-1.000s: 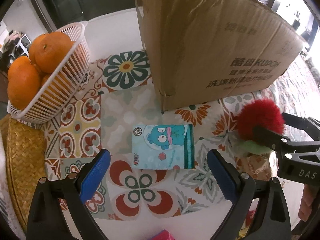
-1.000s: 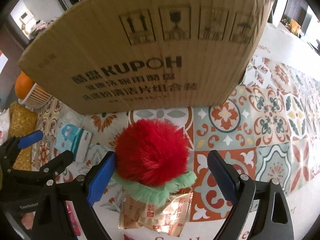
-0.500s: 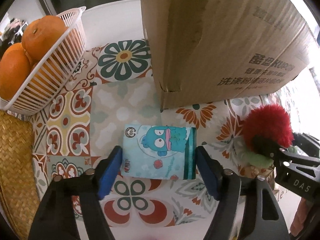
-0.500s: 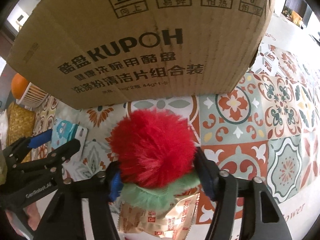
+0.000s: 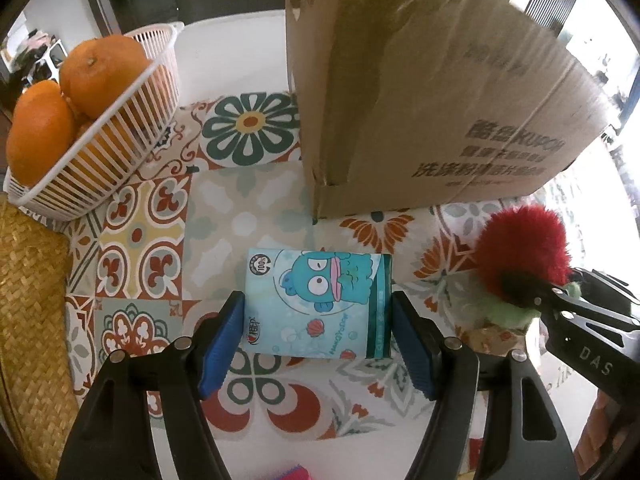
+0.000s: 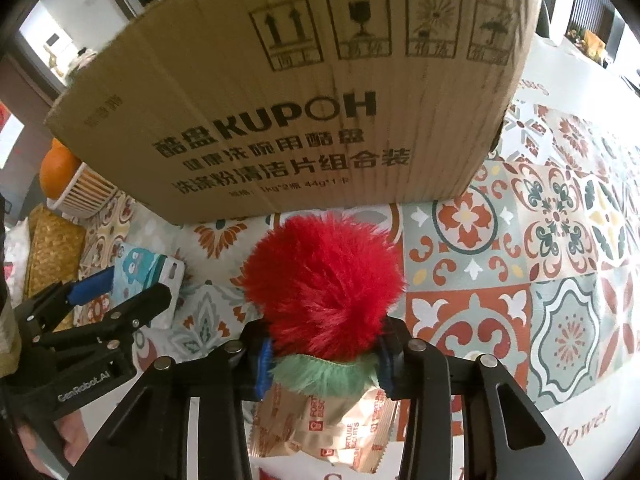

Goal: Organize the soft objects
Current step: 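Lift the pompom and tissue pack and carry both over the box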

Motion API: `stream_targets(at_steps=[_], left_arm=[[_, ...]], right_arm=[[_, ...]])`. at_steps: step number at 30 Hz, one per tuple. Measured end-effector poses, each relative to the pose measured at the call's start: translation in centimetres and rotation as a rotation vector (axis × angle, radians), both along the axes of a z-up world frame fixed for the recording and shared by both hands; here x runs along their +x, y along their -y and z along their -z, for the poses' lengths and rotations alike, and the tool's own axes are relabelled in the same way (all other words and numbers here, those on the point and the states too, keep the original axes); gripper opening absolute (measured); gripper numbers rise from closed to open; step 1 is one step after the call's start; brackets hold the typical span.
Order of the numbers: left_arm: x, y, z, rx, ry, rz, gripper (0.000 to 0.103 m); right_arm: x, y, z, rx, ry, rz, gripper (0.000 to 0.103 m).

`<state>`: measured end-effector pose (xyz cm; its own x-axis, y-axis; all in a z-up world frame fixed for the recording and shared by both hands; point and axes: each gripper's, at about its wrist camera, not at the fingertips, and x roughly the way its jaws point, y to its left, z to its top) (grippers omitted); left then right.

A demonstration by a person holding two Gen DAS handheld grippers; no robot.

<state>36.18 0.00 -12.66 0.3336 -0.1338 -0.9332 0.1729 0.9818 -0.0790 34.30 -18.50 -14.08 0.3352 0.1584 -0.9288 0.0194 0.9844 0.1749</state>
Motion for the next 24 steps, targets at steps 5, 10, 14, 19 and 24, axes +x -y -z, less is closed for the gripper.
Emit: stream_targets(at_steps=[5,10,14,19,24], left_arm=[[-1.1,0.0,-1.5,-0.008,0.035,-0.001,0.071],[-2.0,0.1,-2.9,-0.014,0.076,-0.003,0.071],[-2.2,1.4,-4.5,-0.014,0.111,0.000,0.071],[-2.9,1.3,-6.3,-0.021,0.159,0.006,0.071],[-3.3,1.2,-7.9,-0.023,0.208,0.012,0.071]], right_arm=[[-0.5,0.6,-1.2,0.009,0.034,-0.004,0.039],[-1.2,1.1,-2.6,0.016,0.063,-0.010,0.039],[-1.9,1.4,-4.0,0.008,0.099,-0.013,0.039],[-2.8,2.0,-6.0,0.008,0.143,-0.016,0.039],[-3.9,2.7,-8.2,0.010,0.191,-0.019,0.039]])
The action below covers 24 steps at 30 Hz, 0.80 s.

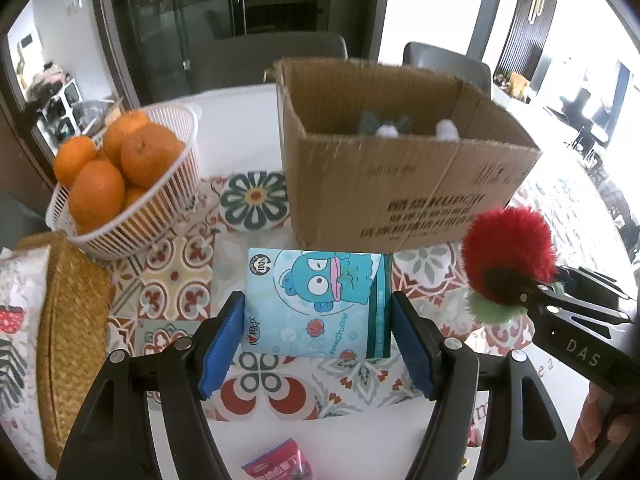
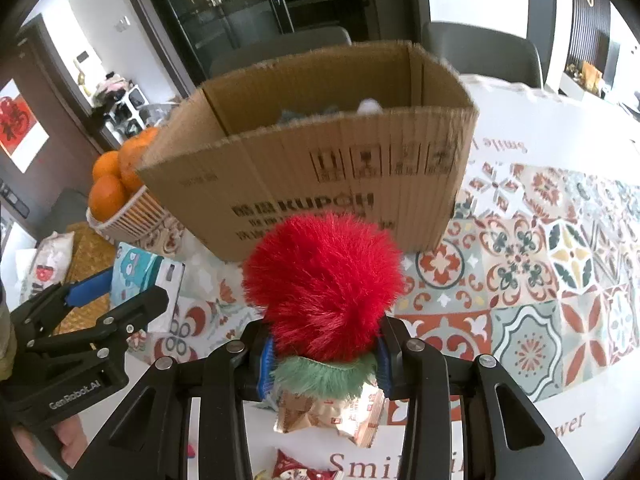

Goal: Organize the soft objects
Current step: 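Lift the pompom and tissue pack and carry both over the box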

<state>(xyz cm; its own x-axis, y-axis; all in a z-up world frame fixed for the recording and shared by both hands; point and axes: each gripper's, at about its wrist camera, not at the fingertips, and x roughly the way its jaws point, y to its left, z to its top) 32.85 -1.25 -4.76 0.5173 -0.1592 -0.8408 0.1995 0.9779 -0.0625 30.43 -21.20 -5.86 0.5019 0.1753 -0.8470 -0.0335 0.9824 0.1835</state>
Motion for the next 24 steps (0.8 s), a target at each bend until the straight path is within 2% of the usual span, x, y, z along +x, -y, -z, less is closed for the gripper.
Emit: stream_targets(at_steps=[14,24], left_arm=[[-1.0,0.2,-5.4,-0.048,0.121,0.032,0.071],[-0.8,0.4,-9.4,-0.069,0.200,0.040,0.071]], right_arm=[[-1.3,-0.1,-7.0,0.006,0.151,-0.022,0.039],[-1.2,-0.1,-10.8,0.012,0.232,-0.027,0.039]])
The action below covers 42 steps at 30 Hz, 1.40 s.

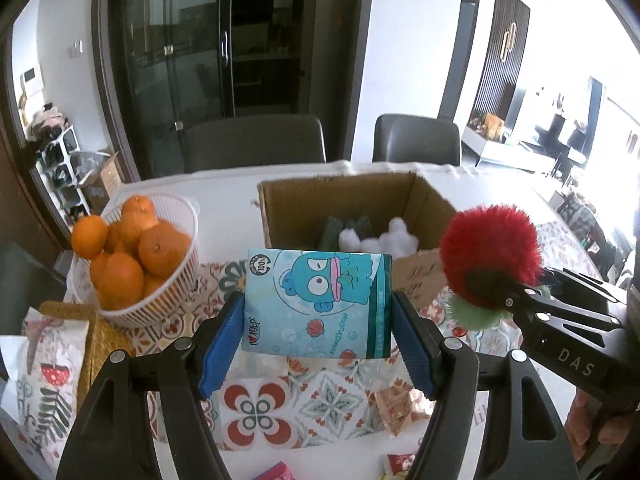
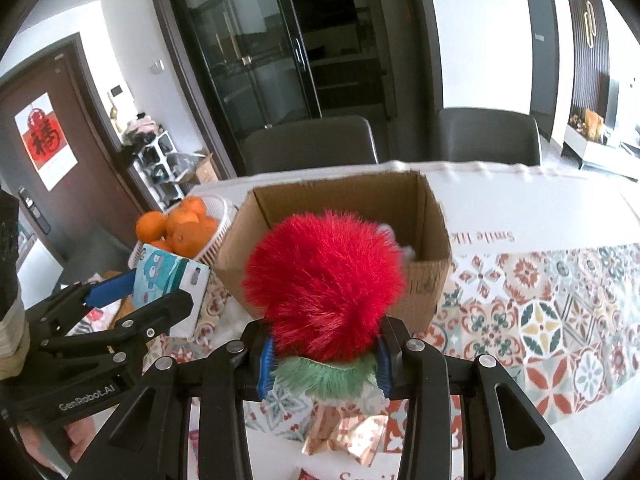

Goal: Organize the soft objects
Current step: 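Lift the pompom and tissue pack and carry both over the box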

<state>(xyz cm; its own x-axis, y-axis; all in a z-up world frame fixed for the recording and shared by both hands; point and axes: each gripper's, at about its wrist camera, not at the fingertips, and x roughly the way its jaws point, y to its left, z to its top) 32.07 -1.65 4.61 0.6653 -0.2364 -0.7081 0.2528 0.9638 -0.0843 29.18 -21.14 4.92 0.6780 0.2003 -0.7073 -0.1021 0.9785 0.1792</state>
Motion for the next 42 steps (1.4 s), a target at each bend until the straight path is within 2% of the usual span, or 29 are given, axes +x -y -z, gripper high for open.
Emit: stream_targets(at_steps=[12,24,34,42], left_arm=[[1.4,0.6,-3.0,0.003,0.058,0.016,0.071],[4.5,1.3,-3.7,0.013,0.058,0.023,0.071],[7.4,2.0,-2.6,0.012,0.016,0.020,0.071],[10.5,2.4,-0.4,0.010,-0.062,0.034,0.071]], right_arm=[[1.5,-0.1,-3.7,-0.016,0.066,-0.014,0.039],[5.2,0.3,-4.7,-0.028,0.055,-0.027,0.039],[8.9,0.5,-3.4,-0.041,0.009,-0.046,0.039],[12.2,0.8,-1.4,-0.046,-0.059,-0.052,0.039]])
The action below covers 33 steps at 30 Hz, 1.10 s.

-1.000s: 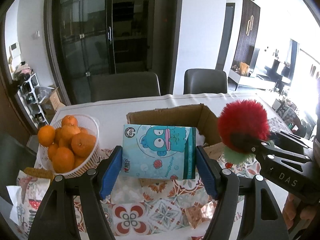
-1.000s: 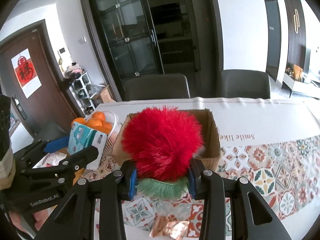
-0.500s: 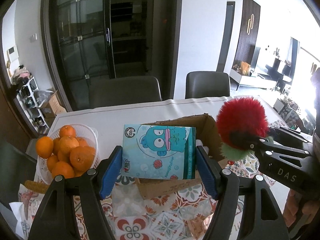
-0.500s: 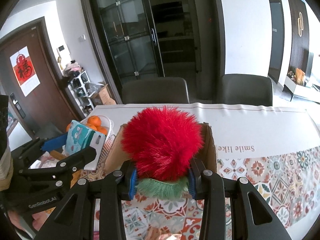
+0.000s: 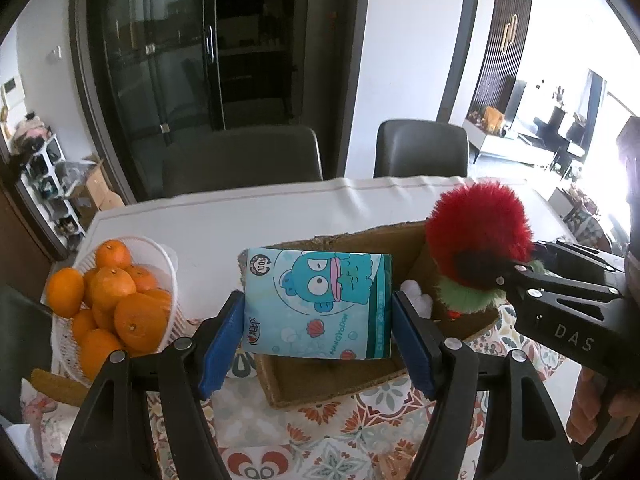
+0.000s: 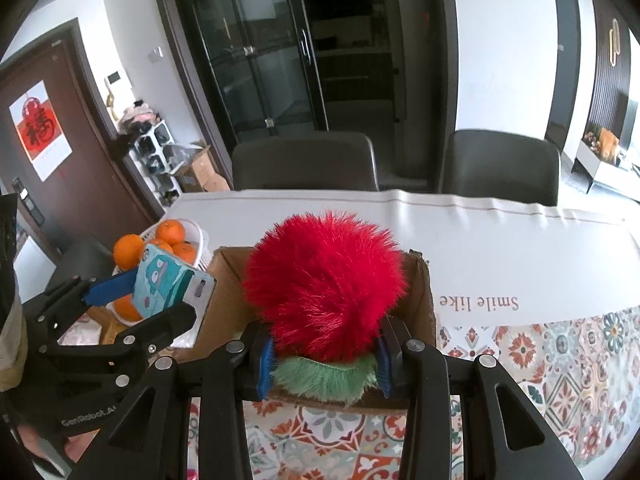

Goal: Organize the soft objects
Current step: 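Lift the pompom and tissue pack and carry both over the box, then open both tools to drop the pompom and tissue pack into the box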

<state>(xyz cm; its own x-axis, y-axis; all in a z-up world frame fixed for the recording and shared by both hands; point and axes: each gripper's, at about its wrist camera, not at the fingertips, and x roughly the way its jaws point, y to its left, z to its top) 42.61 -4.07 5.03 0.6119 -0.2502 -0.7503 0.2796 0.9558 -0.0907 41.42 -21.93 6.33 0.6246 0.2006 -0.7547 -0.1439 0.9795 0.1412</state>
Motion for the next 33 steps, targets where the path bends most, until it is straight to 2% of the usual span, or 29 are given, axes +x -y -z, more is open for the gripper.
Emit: stream_targets(at_steps=[5,14,15,18,19,25,33], left_arm=[[1.6,0.6,1.8,0.001,-0.059,0.014,0.071],[3.2,1.3,3.9,0.026,-0.117,0.023,0.072],[3.2,1.3,4.1,0.029,-0.121,0.024,0.074],[3.2,1.3,4.0,0.050,-0.111,0.013,0.083],[3.1,1.2,4.1,0.054,-0.107,0.009,0.084],[2.1,0.2,3.5,0.064,-0.083,-0.019,0.084],[-0.4,-0.8,2.2,0.073,-0.041,-0.062,0.085]], right_arm=[[2.0,0.5,2.1,0.008,-0.056,0.011,0.040],[4.1,1.1,5.1,0.028,-0.125,0.020,0.042],[4.2,1.2,5.3,0.032,-0.128,0.018,0.045],[4.5,1.1,5.4,0.038,-0.132,0.009,0.069],[4.4,1.0,5.3,0.033,-0.122,0.014,0.071],[3.3,0.3,4.2,-0.014,-0.081,0.046,0.071],[1.1,0.2,3.1,-0.021,-0.051,0.063,0.071]])
